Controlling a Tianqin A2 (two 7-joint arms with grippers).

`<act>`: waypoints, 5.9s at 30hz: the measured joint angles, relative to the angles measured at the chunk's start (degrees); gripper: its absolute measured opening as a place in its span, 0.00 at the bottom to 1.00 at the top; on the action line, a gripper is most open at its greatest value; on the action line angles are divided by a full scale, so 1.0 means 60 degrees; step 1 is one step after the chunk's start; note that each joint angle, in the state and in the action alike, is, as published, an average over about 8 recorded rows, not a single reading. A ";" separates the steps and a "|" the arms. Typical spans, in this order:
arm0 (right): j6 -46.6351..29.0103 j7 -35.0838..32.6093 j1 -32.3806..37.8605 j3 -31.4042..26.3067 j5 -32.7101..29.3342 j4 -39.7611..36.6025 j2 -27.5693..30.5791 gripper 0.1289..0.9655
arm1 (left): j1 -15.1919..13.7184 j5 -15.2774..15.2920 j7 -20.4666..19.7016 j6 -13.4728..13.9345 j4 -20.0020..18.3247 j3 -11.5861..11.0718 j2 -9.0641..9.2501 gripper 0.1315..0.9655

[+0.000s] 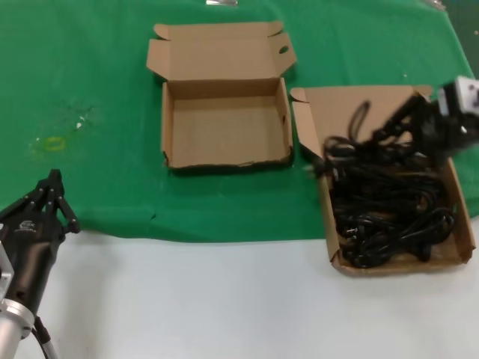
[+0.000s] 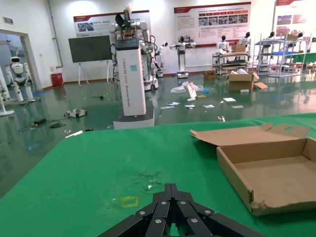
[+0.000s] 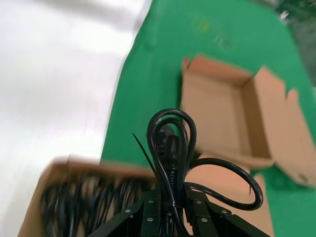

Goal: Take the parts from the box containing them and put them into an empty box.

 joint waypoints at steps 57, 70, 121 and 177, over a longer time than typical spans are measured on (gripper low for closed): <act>0.5886 -0.2955 0.2422 -0.3276 0.3166 -0.8164 -0.6471 0.11 | 0.0000 -0.0001 0.0001 0.0000 0.0000 0.0000 0.0000 0.01; 0.6982 -0.3184 0.2167 -0.5879 0.5794 -0.7860 -0.6479 0.11 | 0.0000 -0.0001 0.0001 0.0000 0.0000 0.0000 0.0000 0.01; 0.8829 -0.2483 -0.1355 -0.3244 0.6031 -0.4086 -0.5736 0.93 | 0.0000 -0.0002 0.0006 0.0000 0.0000 0.0000 0.0000 0.36; 1.2622 0.2217 -1.0624 0.4510 0.3924 0.5643 -0.3718 1.00 | 0.0000 -0.0004 0.0003 0.0000 0.0000 -0.0001 0.0000 1.00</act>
